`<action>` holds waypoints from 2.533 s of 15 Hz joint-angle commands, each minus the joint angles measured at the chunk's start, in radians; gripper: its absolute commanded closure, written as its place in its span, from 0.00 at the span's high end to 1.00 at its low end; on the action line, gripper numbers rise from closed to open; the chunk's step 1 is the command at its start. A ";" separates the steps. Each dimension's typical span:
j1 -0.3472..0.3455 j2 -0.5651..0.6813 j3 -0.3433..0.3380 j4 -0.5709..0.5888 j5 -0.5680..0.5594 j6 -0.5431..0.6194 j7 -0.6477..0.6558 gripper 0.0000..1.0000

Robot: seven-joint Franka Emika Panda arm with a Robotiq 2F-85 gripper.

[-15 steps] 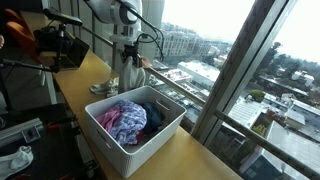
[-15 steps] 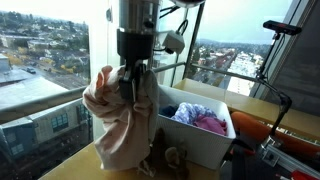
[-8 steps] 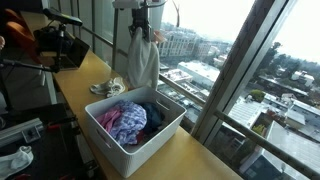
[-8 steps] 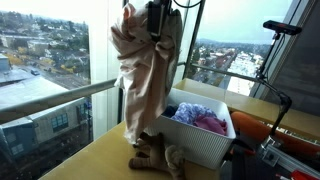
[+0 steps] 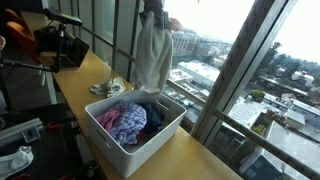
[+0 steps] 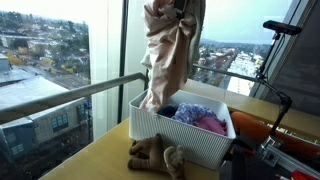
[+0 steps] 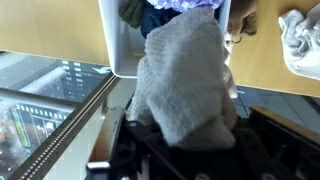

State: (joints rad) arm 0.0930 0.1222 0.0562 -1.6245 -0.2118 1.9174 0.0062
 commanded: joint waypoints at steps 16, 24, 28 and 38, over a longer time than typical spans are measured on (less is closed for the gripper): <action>-0.043 -0.030 -0.013 -0.284 0.044 0.111 0.037 0.00; -0.029 0.097 -0.004 -0.440 0.077 0.285 0.038 0.00; -0.014 0.209 0.008 -0.420 0.084 0.323 0.032 0.00; -0.009 0.362 0.011 -0.329 0.107 0.324 -0.003 0.00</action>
State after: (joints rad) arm 0.0881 0.4153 0.0677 -2.0001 -0.1293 2.2438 0.0280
